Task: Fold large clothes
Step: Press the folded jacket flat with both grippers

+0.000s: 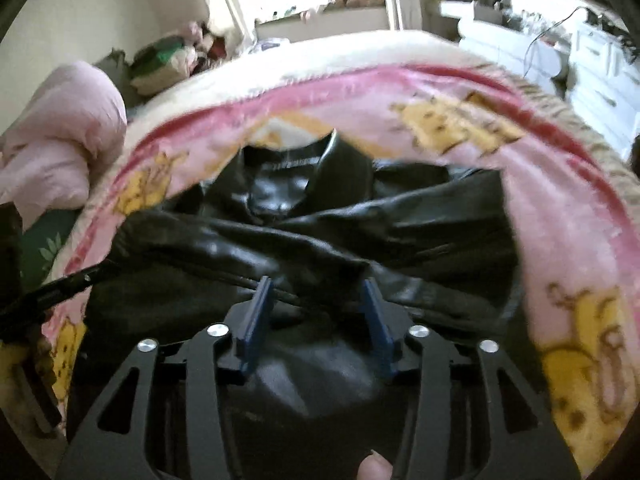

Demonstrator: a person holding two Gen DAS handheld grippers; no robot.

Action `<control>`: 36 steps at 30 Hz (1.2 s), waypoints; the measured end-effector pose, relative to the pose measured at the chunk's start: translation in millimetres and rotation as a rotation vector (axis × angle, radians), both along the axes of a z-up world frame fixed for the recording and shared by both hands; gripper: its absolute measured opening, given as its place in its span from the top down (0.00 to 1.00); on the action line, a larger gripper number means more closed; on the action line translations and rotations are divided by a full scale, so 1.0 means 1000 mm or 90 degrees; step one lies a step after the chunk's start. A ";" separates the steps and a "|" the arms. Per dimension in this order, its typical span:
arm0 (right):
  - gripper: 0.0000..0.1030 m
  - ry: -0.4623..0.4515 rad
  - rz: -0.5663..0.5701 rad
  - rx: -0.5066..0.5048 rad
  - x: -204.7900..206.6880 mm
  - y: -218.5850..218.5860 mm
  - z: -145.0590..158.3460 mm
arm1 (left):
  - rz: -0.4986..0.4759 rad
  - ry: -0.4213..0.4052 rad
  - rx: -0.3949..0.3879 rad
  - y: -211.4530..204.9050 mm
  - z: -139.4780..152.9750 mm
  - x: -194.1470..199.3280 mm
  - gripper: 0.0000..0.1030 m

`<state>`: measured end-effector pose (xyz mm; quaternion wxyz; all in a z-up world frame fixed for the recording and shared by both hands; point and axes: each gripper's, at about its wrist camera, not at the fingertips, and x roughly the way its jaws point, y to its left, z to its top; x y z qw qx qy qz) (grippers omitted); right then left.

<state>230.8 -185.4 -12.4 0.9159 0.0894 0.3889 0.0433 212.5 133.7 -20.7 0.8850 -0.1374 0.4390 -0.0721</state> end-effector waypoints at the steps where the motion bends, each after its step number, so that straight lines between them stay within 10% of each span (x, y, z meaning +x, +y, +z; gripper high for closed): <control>1: 0.53 -0.004 -0.002 0.002 -0.005 -0.003 0.003 | -0.001 -0.008 -0.006 0.000 0.005 -0.004 0.81; 19: 0.41 -0.033 0.036 -0.040 -0.055 0.022 0.009 | -0.069 0.075 0.067 -0.031 -0.049 -0.031 0.81; 23: 0.37 0.066 0.001 -0.112 -0.031 0.025 -0.018 | -0.069 0.076 0.054 -0.029 -0.048 -0.031 0.81; 26: 0.37 0.131 -0.051 -0.085 -0.020 0.003 -0.050 | -0.073 0.074 0.061 -0.030 -0.048 -0.033 0.81; 36: 0.26 0.075 -0.041 -0.037 -0.033 -0.001 -0.039 | -0.076 0.067 0.081 -0.036 -0.042 -0.035 0.81</control>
